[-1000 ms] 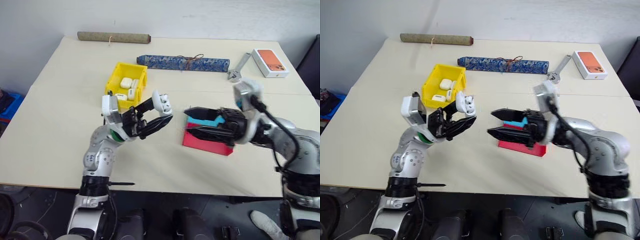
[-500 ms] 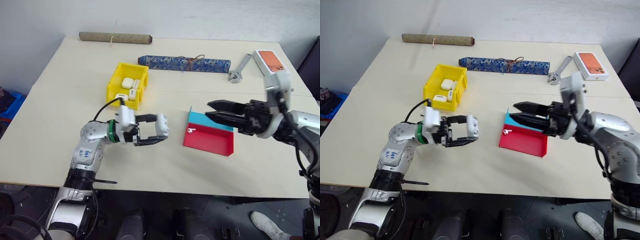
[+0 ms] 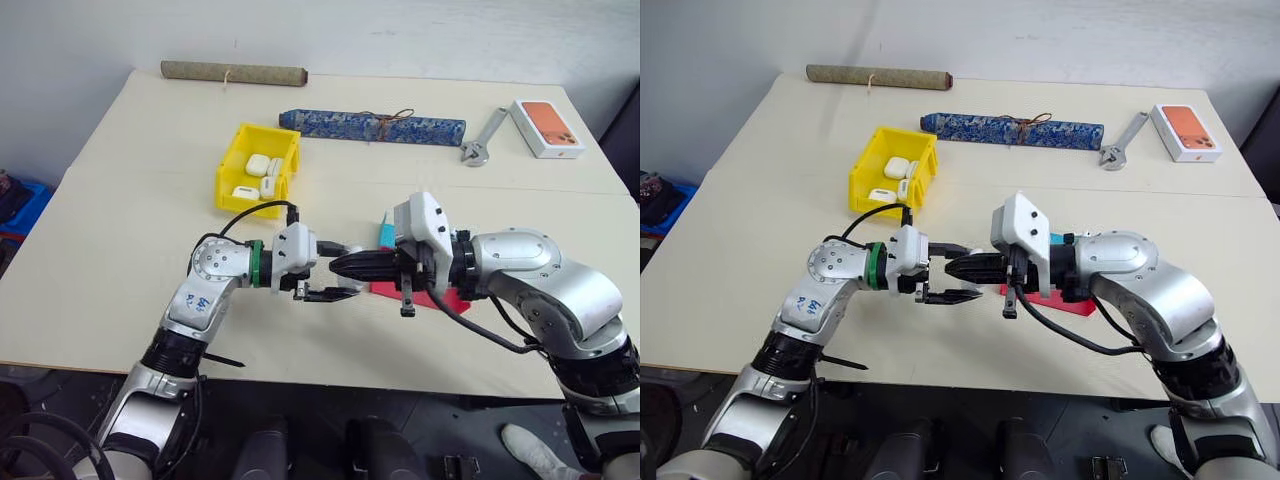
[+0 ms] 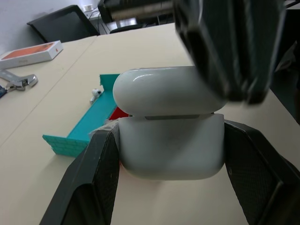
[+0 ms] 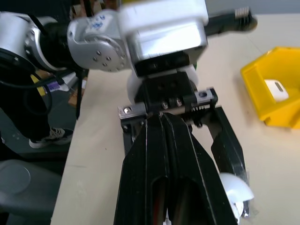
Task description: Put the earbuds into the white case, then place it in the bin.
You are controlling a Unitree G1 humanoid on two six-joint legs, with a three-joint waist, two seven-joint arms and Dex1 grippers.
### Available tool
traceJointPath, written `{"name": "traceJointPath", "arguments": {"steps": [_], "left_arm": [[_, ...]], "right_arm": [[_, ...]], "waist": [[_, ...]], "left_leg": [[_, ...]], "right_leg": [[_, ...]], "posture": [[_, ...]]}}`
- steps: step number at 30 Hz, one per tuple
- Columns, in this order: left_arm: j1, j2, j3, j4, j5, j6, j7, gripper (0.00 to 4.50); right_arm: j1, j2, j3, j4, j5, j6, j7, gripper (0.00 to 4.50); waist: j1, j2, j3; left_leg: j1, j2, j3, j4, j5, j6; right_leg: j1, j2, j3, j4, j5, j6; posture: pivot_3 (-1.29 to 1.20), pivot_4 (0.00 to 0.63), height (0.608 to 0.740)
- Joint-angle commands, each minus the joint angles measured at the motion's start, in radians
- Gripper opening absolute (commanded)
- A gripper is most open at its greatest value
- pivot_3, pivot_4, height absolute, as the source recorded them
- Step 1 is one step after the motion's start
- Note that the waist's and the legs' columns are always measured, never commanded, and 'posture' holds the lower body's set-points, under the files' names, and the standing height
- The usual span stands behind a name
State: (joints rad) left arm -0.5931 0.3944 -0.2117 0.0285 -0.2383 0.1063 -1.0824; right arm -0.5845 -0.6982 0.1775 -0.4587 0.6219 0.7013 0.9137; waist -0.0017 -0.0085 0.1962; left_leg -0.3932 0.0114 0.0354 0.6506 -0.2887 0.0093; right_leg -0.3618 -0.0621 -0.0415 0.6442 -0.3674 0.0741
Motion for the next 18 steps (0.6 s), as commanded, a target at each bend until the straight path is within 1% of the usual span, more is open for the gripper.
{"name": "traceJointPath", "arguments": {"steps": [1,4,7,9,11,12,14,17,18], "left_arm": [[0.029,0.003,0.048,-0.083,-0.062,-0.001,0.007,2.81],[0.043,0.006,0.065,-0.095,-0.082,0.004,0.007,2.81],[0.067,0.021,0.090,-0.098,-0.101,0.003,-0.001,2.81],[0.100,0.032,0.155,-0.100,-0.143,0.043,0.039,2.81],[0.119,0.038,0.206,-0.105,-0.172,0.079,0.081,2.81],[0.121,0.046,0.229,-0.106,-0.183,0.108,0.101,2.81],[0.109,0.054,0.287,-0.088,-0.187,0.147,0.178,2.81],[0.053,0.047,0.385,-0.035,-0.173,0.202,0.356,2.81],[0.031,0.046,0.407,-0.011,-0.157,0.212,0.415,2.81]], "right_arm": [[0.048,-0.044,-0.048,0.022,-0.025,-0.026,0.025,0.02],[0.101,-0.075,-0.099,0.046,-0.031,-0.067,0.055,0.02],[0.183,-0.067,-0.206,0.050,0.032,-0.101,0.078,0.02],[0.274,-0.027,-0.318,0.024,0.072,-0.142,0.044,0.02],[0.337,0.009,-0.398,0.002,0.093,-0.133,-0.036,0.02],[0.376,0.006,-0.424,-0.013,0.111,-0.125,-0.030,0.18],[0.450,0.054,-0.478,-0.047,0.057,-0.241,-0.061,0.66],[0.591,0.126,-0.515,-0.091,-0.110,-0.454,-0.123,1.63],[0.640,0.143,-0.507,-0.096,-0.155,-0.541,-0.102,2.01]], "waist": [[0.000,0.000,0.000],[0.000,0.000,0.000],[0.000,0.000,0.000],[0.001,0.000,0.000],[-0.002,0.000,0.000],[-0.003,0.000,0.000],[0.000,-0.001,0.000],[0.005,-0.001,0.000],[0.005,-0.001,0.000]], "left_leg": [[0.000,0.000,0.000,0.000,0.000,0.000],[0.000,0.000,0.000,0.000,0.000,0.000],[0.001,0.000,0.000,0.001,0.000,0.000],[0.001,0.000,0.000,0.000,0.000,0.000],[0.002,0.000,-0.001,-0.001,0.000,0.000],[0.002,0.000,-0.001,-0.001,0.000,0.000],[0.003,0.000,-0.001,0.000,0.000,-0.001],[0.003,0.000,-0.001,0.000,0.001,-0.001],[0.003,0.000,-0.002,0.000,0.001,-0.001]], "right_leg": [[0.000,0.000,0.000,0.000,0.000,0.000],[0.000,0.000,0.000,0.000,0.000,0.000],[0.001,0.000,-0.001,-0.001,0.000,0.000],[0.001,0.000,-0.001,-0.001,0.000,0.000],[0.002,0.000,-0.001,0.000,0.000,0.000],[0.002,0.000,-0.001,0.001,0.000,0.000],[0.002,0.000,-0.001,0.000,0.000,0.000],[0.002,0.000,-0.002,0.001,0.000,0.000],[0.002,0.000,-0.002,0.001,0.000,0.000]], "posture": [[0.00,0.150,0.740],[0.00,0.150,0.740],[0.00,0.150,0.740],[0.00,0.150,0.740],[0.00,0.150,0.740],[0.00,0.150,0.740],[0.00,0.150,0.740],[0.00,0.150,0.740],[0.00,0.150,0.740]]}}
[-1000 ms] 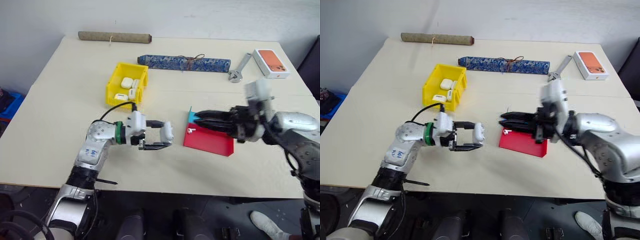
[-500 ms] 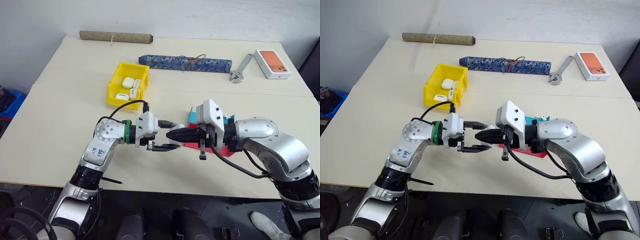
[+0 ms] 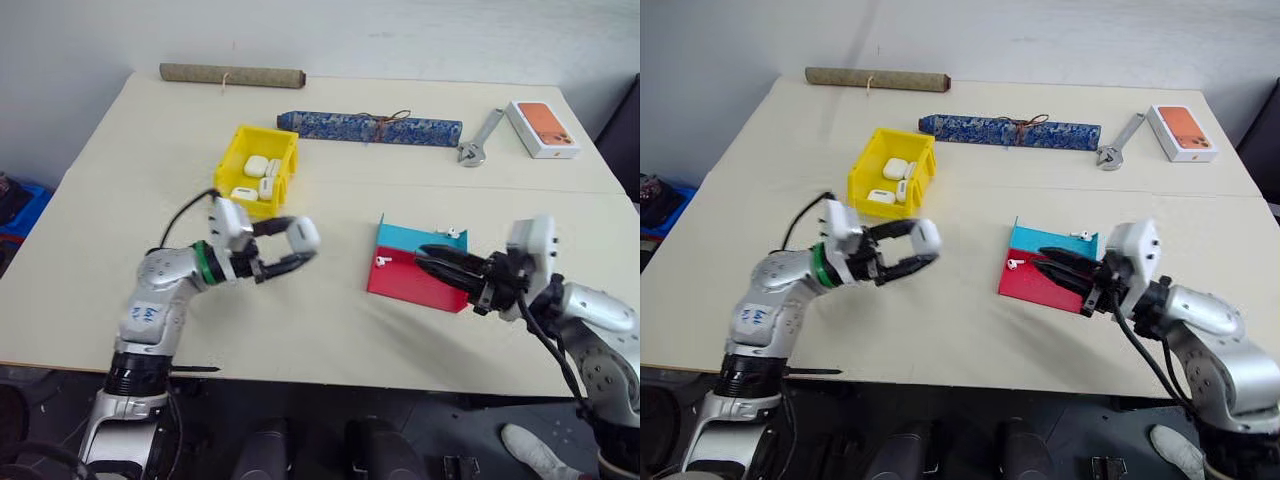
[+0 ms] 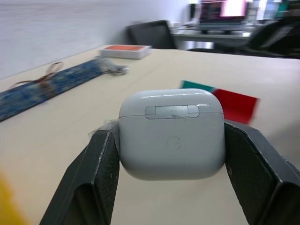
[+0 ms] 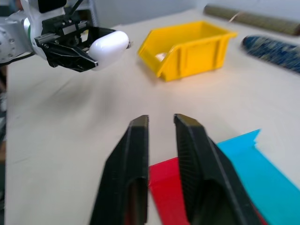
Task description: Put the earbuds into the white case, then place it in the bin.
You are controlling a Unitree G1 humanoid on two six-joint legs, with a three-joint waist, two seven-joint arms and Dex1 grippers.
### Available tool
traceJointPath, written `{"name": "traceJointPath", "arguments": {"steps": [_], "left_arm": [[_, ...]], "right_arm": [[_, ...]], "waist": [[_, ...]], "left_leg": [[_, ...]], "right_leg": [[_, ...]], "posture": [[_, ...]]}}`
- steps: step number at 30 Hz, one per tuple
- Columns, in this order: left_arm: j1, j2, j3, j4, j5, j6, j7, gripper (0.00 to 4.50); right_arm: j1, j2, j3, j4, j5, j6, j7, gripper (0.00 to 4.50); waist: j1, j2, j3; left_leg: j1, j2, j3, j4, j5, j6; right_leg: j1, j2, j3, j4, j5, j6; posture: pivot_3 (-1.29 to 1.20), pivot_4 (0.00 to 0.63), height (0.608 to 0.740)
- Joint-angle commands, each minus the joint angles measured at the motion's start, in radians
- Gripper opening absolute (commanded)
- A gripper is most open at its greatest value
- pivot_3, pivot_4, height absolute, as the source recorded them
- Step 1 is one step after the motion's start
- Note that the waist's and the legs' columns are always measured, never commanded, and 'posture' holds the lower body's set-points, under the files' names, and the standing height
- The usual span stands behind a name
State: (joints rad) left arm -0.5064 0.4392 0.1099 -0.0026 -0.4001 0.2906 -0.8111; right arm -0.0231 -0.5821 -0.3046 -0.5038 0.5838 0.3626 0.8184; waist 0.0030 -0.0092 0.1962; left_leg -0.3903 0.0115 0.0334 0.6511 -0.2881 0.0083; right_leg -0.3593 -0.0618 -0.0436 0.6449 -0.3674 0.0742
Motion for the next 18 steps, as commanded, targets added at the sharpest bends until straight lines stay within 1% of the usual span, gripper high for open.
{"name": "traceJointPath", "arguments": {"steps": [1,2,3,4,6,7,9,12,14,16,18], "left_arm": [[-0.083,-0.005,0.107,0.051,0.015,0.031,0.197,2.81],[-0.106,-0.011,0.120,0.073,0.023,0.035,0.240,2.81],[-0.140,-0.016,0.121,0.113,0.044,0.029,0.280,2.81],[-0.173,-0.019,0.113,0.155,0.067,0.015,0.307,2.81],[-0.225,-0.022,0.090,0.233,0.104,-0.014,0.325,2.81],[-0.268,-0.031,0.080,0.308,0.125,-0.036,0.341,2.81],[-0.341,-0.046,0.066,0.446,0.161,-0.084,0.362,2.81],[-0.473,-0.055,0.037,0.735,0.244,-0.164,0.441,2.81],[-0.542,-0.052,0.036,0.900,0.283,-0.263,0.503,2.81],[-0.588,-0.057,0.038,1.004,0.294,-0.311,0.507,2.81],[-0.613,-0.068,0.034,1.066,0.294,-0.332,0.462,2.81]], "right_arm": [[0.125,0.046,-0.014,-0.055,-0.149,-0.269,0.005,2.30],[0.155,0.071,-0.008,-0.052,-0.165,-0.322,0.003,2.70],[0.171,0.118,-0.012,-0.042,-0.160,-0.402,0.000,3.04],[0.179,0.144,-0.009,-0.037,-0.136,-0.431,0.004,3.36],[0.180,0.159,-0.006,-0.026,-0.125,-0.432,-0.008,4.08],[0.165,0.164,-0.010,-0.016,-0.102,-0.412,-0.024,4.45],[0.133,0.171,-0.016,0.008,-0.086,-0.406,-0.053,4.45],[0.099,0.160,-0.003,0.031,-0.082,-0.424,-0.047,4.45],[0.080,0.158,-0.002,0.036,-0.078,-0.428,-0.051,4.45],[0.075,0.154,-0.002,0.040,-0.078,-0.428,-0.053,4.45],[0.077,0.150,-0.007,0.041,-0.077,-0.429,-0.055,4.45]], "waist": [[0.001,0.000,0.000],[0.000,0.000,0.000],[0.000,0.000,0.000],[0.000,0.000,0.000],[-0.001,0.000,0.000],[-0.002,0.000,0.000],[-0.001,-0.001,0.000],[0.000,-0.002,0.000],[-0.002,-0.002,0.000],[-0.003,-0.002,0.000],[-0.001,-0.003,0.000]], "left_leg": [[0.000,0.000,0.001,0.000,0.000,0.000],[0.000,-0.001,0.001,0.000,0.000,0.000],[0.001,-0.001,0.001,0.000,0.000,0.000],[0.001,-0.001,0.002,0.000,0.000,0.000],[0.001,-0.001,0.002,0.000,0.001,-0.001],[0.002,-0.001,0.003,0.000,0.001,-0.001],[0.003,-0.001,0.003,0.001,0.001,-0.002],[0.003,-0.001,0.003,0.000,0.002,-0.003],[0.003,-0.001,0.004,-0.001,0.002,-0.003],[0.002,-0.001,0.005,-0.002,0.002,-0.003],[0.000,-0.001,0.006,-0.002,0.002,-0.003]], "right_leg": [[0.000,0.000,0.001,0.000,0.000,0.000],[0.000,0.000,0.001,0.000,0.000,0.000],[0.000,0.000,0.001,0.000,0.000,0.001],[0.000,0.000,0.001,0.000,0.001,0.001],[0.000,0.000,0.002,0.001,0.001,0.001],[0.000,0.000,0.002,0.002,0.001,0.001],[0.000,0.000,0.003,0.003,0.001,0.001],[-0.001,0.001,0.003,0.003,0.001,0.001],[-0.002,0.001,0.003,0.004,0.001,0.001],[-0.003,0.001,0.003,0.008,0.001,0.001],[-0.007,0.000,0.003,0.010,0.001,0.001]], "posture": [[0.00,0.150,0.740],[0.00,0.150,0.740],[0.00,0.150,0.740],[0.00,0.150,0.740],[0.00,0.150,0.740],[0.00,0.150,0.740],[0.00,0.150,0.740],[0.00,0.150,0.740],[0.00,0.150,0.740],[0.00,0.150,0.740],[0.00,0.150,0.740]]}}
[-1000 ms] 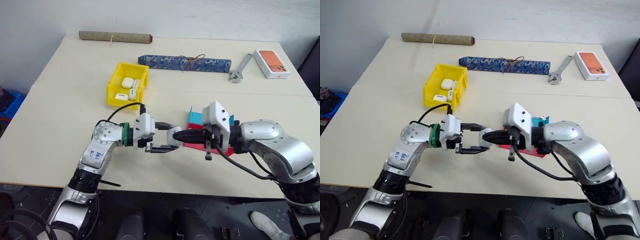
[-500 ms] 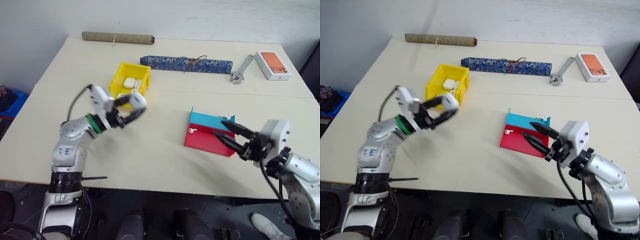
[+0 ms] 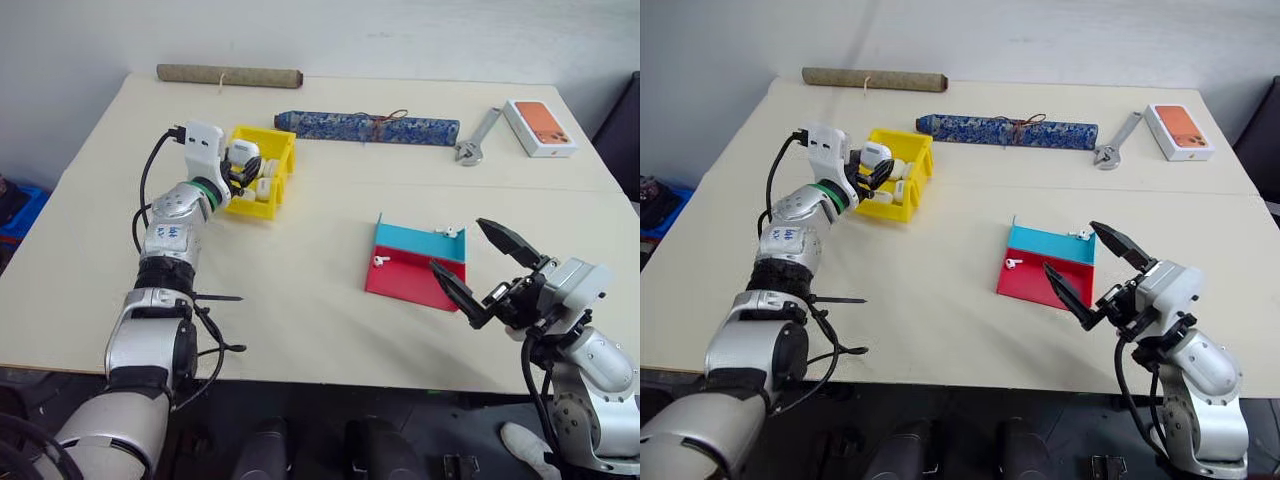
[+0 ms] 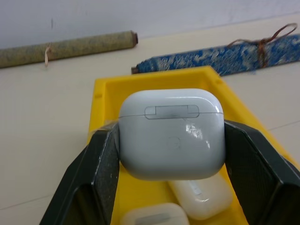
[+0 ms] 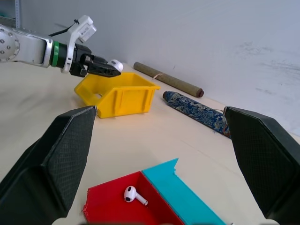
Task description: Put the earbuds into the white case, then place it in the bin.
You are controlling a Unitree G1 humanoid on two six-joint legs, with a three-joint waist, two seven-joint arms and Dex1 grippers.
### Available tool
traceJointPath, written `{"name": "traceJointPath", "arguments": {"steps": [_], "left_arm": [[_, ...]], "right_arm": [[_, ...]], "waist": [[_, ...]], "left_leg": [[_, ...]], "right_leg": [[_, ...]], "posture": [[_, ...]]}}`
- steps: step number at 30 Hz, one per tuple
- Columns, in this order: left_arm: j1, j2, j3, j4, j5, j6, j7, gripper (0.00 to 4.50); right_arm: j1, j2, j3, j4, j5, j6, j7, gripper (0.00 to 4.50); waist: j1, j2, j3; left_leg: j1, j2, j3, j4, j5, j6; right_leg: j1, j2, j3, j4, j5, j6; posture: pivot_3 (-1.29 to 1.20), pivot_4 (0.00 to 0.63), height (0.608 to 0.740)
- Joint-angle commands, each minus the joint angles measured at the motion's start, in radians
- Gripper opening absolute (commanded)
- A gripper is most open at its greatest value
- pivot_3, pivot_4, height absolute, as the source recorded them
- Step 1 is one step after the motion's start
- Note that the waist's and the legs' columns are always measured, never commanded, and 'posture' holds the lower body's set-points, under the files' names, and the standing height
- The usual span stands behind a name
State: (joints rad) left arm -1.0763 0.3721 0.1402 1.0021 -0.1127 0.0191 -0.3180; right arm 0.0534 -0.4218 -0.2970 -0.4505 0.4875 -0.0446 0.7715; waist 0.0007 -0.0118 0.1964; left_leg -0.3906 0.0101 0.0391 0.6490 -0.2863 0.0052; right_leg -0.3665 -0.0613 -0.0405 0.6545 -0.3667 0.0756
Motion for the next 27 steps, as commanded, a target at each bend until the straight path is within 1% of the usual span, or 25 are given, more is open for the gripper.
{"name": "traceJointPath", "arguments": {"steps": [1,4,6,7,9,11,14,15,17,18,20,21,24,27], "left_arm": [[-0.051,-0.006,0.008,0.081,-0.001,-0.069,-0.053,2.81],[-0.062,-0.005,0.009,0.108,0.002,-0.095,-0.079,2.81],[-0.053,0.009,0.008,0.094,0.003,-0.103,-0.096,3.56],[-0.046,0.016,0.006,0.082,0.005,-0.107,-0.103,3.80],[-0.012,0.033,0.012,0.019,-0.004,-0.139,-0.128,4.45],[0.055,0.055,0.022,-0.105,-0.032,-0.179,-0.193,4.48],[0.241,0.112,0.031,-0.430,-0.137,-0.115,-0.379,4.48],[0.313,0.135,0.038,-0.544,-0.187,-0.067,-0.434,4.48],[0.503,0.219,0.072,-0.761,-0.270,-0.018,-0.549,4.48],[0.610,0.272,0.090,-0.841,-0.273,-0.039,-0.603,4.48],[0.794,0.355,0.134,-0.930,-0.237,-0.096,-0.647,4.48],[0.870,0.381,0.162,-0.951,-0.226,-0.119,-0.654,4.48],[1.085,0.427,0.264,-0.966,-0.205,-0.178,-0.657,4.48],[1.277,0.441,0.365,-1.023,-0.187,-0.210,-0.653,4.48]], "right_arm": [[0.003,-0.010,-0.016,-0.012,0.019,-0.022,-0.011,4.45],[0.017,-0.008,-0.016,-0.011,0.017,-0.030,-0.009,4.45],[0.023,-0.008,-0.011,-0.014,0.016,-0.030,-0.009,4.50],[0.024,-0.010,-0.010,-0.015,0.016,-0.028,-0.008,4.50],[0.028,-0.017,-0.012,-0.010,0.018,-0.028,0.000,4.50],[0.030,-0.030,-0.015,-0.001,0.020,-0.026,0.014,4.50],[0.019,-0.071,-0.028,0.038,0.025,-0.034,0.052,4.50],[0.012,-0.087,-0.037,0.058,0.031,-0.038,0.068,4.50],[-0.006,-0.136,-0.051,0.114,0.047,-0.038,0.126,4.50],[-0.011,-0.163,-0.052,0.138,0.053,-0.036,0.161,4.50],[-0.012,-0.216,-0.050,0.183,0.056,-0.046,0.237,4.50],[-0.013,-0.239,-0.050,0.203,0.057,-0.052,0.272,4.50],[-0.012,-0.289,-0.077,0.280,0.057,-0.083,0.342,4.50],[0.009,-0.345,-0.124,0.382,0.036,-0.135,0.408,4.50]], "waist": [[0.002,0.000,0.000],[0.002,0.000,0.000],[0.001,-0.001,0.000],[-0.001,-0.001,0.000],[-0.003,-0.001,0.000],[-0.006,-0.001,0.000],[-0.009,-0.001,0.000],[-0.009,-0.001,0.000],[-0.018,-0.001,0.000],[-0.021,0.000,0.000],[-0.027,-0.001,0.000],[-0.029,-0.001,0.000],[-0.027,0.000,0.000],[-0.020,0.000,0.000]], "left_leg": [[-0.001,0.000,0.000,0.000,0.000,0.000],[-0.002,0.000,0.001,0.001,0.000,0.000],[-0.003,0.000,0.002,0.002,0.000,-0.001],[-0.002,0.000,0.002,0.002,0.001,-0.001],[-0.002,0.000,0.002,0.002,0.001,-0.002],[-0.001,0.000,0.003,0.002,0.001,-0.002],[0.000,0.001,0.004,0.001,0.002,-0.002],[0.000,0.001,0.005,0.000,0.002,-0.003],[0.000,0.001,0.005,0.001,0.002,-0.003],[0.000,0.002,0.005,0.001,0.002,-0.002],[0.001,0.002,0.004,0.000,0.001,-0.002],[0.003,0.002,0.004,0.000,0.001,-0.002],[0.007,0.002,0.003,-0.001,-0.002,0.005],[0.010,0.002,0.001,-0.001,-0.005,0.008]], "right_leg": [[-0.002,0.000,0.000,0.001,0.000,0.000],[-0.004,0.000,0.000,0.003,0.000,0.000],[-0.004,0.000,0.000,0.004,0.000,0.000],[-0.004,0.000,0.000,0.004,0.000,0.000],[-0.004,0.000,0.001,0.004,0.000,0.000],[-0.005,0.000,0.002,0.005,0.000,0.000],[-0.005,0.000,0.003,0.006,0.000,0.000],[-0.006,0.000,0.004,0.006,0.000,0.000],[-0.005,0.000,0.004,0.006,0.000,0.000],[-0.005,0.000,0.005,0.006,0.000,0.000],[-0.004,0.000,0.005,0.003,-0.001,-0.002],[-0.002,-0.001,0.005,0.002,-0.001,-0.002],[0.003,-0.001,0.004,0.000,-0.002,-0.004],[0.009,-0.003,0.002,-0.003,-0.003,-0.005]], "posture": [[0.00,0.150,0.740],[0.00,0.150,0.740],[0.00,0.150,0.740],[0.00,0.150,0.740],[0.00,0.150,0.740],[0.00,0.150,0.740],[0.00,0.150,0.740],[0.00,0.150,0.740],[0.00,0.150,0.740],[0.00,0.150,0.740],[0.00,0.150,0.740],[0.00,0.150,0.740],[0.00,0.150,0.740],[0.00,0.150,0.740]]}}
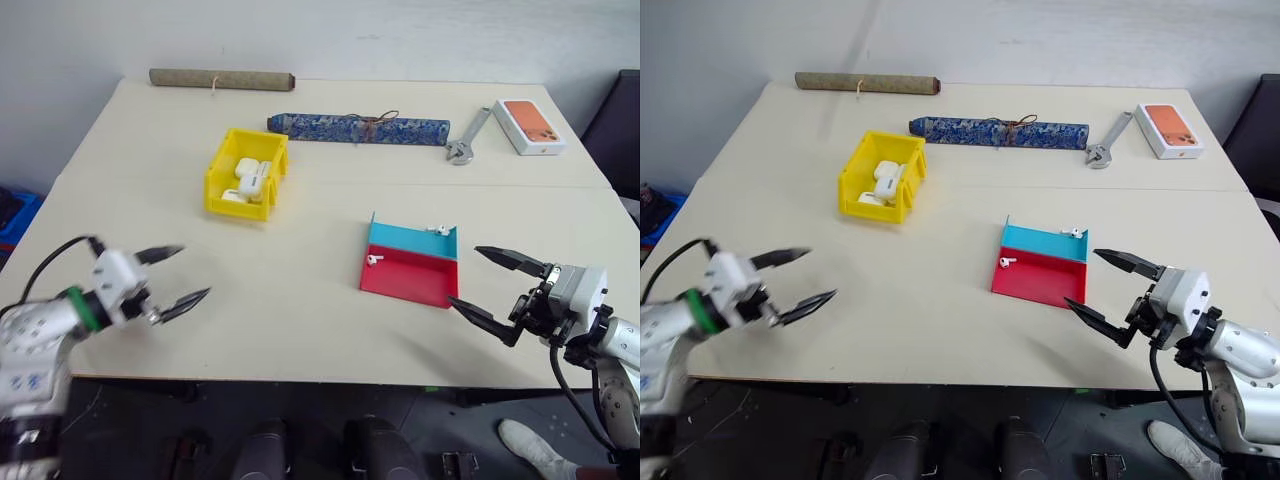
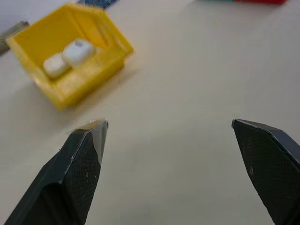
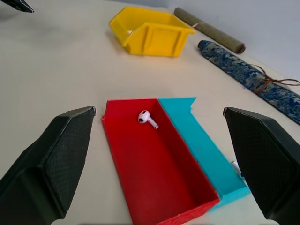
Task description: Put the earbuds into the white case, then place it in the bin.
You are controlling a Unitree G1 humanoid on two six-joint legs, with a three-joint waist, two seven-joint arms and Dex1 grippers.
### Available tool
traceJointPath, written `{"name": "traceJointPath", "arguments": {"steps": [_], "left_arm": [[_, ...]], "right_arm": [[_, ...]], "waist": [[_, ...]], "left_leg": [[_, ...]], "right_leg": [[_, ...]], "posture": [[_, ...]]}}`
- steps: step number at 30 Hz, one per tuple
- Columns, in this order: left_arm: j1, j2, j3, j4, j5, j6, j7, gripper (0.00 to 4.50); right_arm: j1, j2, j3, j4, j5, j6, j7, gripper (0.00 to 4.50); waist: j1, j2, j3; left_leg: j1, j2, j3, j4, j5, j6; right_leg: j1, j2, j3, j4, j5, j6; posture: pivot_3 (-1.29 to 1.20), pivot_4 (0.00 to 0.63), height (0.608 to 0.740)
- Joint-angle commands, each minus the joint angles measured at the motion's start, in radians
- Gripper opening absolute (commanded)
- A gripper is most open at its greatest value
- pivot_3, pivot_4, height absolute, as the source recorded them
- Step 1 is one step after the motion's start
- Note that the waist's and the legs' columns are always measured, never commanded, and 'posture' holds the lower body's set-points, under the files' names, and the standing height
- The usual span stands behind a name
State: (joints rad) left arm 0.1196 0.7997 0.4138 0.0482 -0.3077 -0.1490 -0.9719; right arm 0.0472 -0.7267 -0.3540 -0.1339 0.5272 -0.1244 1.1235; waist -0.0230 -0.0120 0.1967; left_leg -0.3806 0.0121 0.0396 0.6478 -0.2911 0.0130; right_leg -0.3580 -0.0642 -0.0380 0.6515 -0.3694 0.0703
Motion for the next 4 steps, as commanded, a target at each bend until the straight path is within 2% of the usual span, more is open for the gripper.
{"name": "traceJointPath", "arguments": {"steps": [1,4], "left_arm": [[0.118,0.007,0.113,-0.092,0.005,-0.047,0.011,4.48],[0.196,-0.023,0.167,-0.153,-0.006,-0.020,0.064,4.48]], "right_arm": [[0.023,-0.055,-0.077,0.099,-0.009,-0.076,0.078,4.50],[0.033,-0.085,-0.090,0.183,-0.022,-0.132,0.134,4.50]], "waist": [[0.007,0.000,0.000],[0.017,0.000,0.000]], "left_leg": [[0.000,0.000,0.000,0.000,-0.001,0.001],[0.000,0.000,0.000,0.000,-0.001,0.001]], "right_leg": [[0.001,-0.001,0.000,-0.001,0.000,0.000],[0.003,-0.001,-0.001,-0.007,0.000,-0.002]], "posture": [[0.00,0.150,0.740],[0.00,0.150,0.740]]}}
